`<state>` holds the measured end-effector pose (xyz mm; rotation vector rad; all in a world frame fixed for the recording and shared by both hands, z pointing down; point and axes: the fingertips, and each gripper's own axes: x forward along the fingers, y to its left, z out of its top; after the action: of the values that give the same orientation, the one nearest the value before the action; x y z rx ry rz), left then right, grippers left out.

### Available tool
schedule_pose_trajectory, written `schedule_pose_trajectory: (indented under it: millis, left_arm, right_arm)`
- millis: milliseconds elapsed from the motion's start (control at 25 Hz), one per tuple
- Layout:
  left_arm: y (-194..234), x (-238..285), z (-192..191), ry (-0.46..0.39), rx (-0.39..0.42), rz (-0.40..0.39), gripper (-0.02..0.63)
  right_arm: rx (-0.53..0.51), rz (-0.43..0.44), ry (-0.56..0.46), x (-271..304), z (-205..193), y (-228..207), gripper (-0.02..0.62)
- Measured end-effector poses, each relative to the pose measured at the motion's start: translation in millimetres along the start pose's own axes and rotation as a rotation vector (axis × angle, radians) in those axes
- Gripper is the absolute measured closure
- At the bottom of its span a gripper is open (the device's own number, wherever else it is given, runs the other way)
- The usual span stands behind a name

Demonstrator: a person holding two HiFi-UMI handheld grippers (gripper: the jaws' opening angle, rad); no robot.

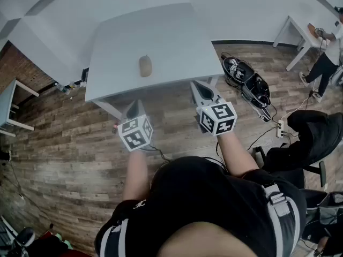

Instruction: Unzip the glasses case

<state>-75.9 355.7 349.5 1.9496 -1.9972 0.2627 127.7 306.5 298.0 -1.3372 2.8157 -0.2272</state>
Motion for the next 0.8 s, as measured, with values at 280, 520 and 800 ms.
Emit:
schedule_pose_trajectory:
  millis: [280, 520, 800]
  left_arm:
    - [2, 0, -4, 0.014, 0.027, -0.010, 0.603]
    - [17, -1, 5, 0.000, 0.081, 0.014, 0.603]
    - [44, 5, 10, -0.009, 0.082, 0.027, 0.603]
  right_arm:
    - [0.046, -0.075, -0.016, 5, -6, -10, 0.591]
    - [0.086, -0.088, -0.056, 19, -1, -3, 0.591]
    - [0.026, -0.083, -0.041, 44, -4, 24, 0.591]
